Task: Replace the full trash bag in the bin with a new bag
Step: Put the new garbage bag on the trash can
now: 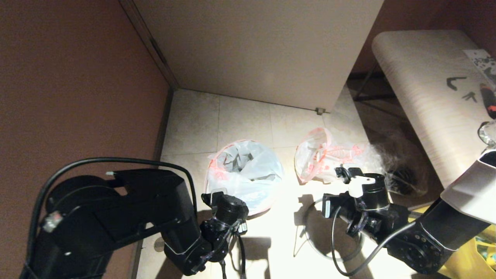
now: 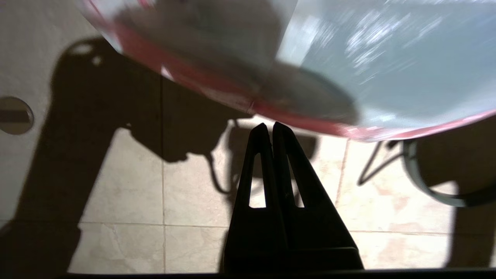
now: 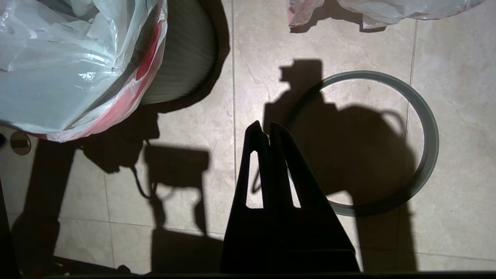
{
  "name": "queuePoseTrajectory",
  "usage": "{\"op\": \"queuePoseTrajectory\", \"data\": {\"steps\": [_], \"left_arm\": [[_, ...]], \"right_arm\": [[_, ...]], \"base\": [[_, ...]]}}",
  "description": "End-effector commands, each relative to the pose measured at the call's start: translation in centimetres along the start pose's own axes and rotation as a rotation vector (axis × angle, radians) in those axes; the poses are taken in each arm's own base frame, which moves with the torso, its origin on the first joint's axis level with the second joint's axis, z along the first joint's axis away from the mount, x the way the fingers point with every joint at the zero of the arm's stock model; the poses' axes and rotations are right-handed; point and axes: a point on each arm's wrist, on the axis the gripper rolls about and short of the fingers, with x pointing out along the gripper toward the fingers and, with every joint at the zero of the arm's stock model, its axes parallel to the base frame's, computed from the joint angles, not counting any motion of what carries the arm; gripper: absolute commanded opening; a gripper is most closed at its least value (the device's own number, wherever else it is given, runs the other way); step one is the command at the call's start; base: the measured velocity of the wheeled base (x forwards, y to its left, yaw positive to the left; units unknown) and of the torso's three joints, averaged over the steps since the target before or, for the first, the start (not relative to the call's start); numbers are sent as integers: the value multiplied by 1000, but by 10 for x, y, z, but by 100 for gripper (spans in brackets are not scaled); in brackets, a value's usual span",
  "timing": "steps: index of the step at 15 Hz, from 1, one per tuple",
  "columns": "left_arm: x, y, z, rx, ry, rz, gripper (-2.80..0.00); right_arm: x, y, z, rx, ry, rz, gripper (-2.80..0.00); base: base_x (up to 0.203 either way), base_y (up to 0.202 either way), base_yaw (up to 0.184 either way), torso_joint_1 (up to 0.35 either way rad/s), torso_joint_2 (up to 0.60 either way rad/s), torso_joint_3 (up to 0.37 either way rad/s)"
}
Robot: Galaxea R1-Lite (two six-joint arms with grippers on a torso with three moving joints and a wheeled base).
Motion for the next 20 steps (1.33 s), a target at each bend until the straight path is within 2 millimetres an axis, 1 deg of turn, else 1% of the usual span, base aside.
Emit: {"op": "queuePoseTrajectory", "data": {"steps": [1,2,3,4,5,6,7,8,10,11,13,14,16,18,20], "left_arm": [[-38,0,40,-56,-84,-49,-280],[-57,2,58,-59,-86,-56,-280],[-71,5,70,-36,-44,-38,-280],[-79,1,87,-34,-27,-36,-280],[-80,-7,106,-47,-34,-46,-280],[-77,-15,122,-55,-35,-51,-280],[-68,-24,133,-54,-26,-48,-280],[-51,-35,138,-43,-2,-35,-280],[-10,-54,134,-8,62,-1,-280],[6,-62,132,10,95,17,-280],[38,-71,121,47,168,61,-280],[52,-72,114,63,204,86,-280],[73,-67,103,80,253,128,-280],[93,-60,93,97,260,142,-280],[121,-51,80,120,228,137,-280]], "right_arm": [[-6,-3,2,7,-8,-4,-280],[-5,-5,0,8,1,-10,-280],[-4,-7,-1,11,4,-16,-280],[-3,-8,-1,12,6,-19,-280],[-3,-8,-1,9,6,-20,-280],[-3,-8,-2,8,9,-24,-280],[-5,-10,-6,5,23,-28,-280],[-6,-11,-10,1,38,-33,-280],[-9,-14,-14,-3,51,-46,-280],[-10,-17,-15,-2,56,-56,-280],[-8,-24,-12,14,37,-70,-280],[-6,-27,-10,24,15,-72,-280],[-1,-32,-14,29,13,-84,-280],[1,-36,-15,39,-5,-89,-280],[-2,-37,-16,44,-24,-86,-280]], "base": [[0,0,0,0,0,0],[0,0,0,0,0,0],[0,0,0,0,0,0],[0,0,0,0,0,0],[0,0,0,0,0,0],[0,0,0,0,0,0],[0,0,0,0,0,0],[0,0,0,0,0,0],[0,0,0,0,0,0],[0,0,0,0,0,0],[0,0,0,0,0,0],[0,0,0,0,0,0],[0,0,0,0,0,0],[0,0,0,0,0,0],[0,0,0,0,0,0]]}}
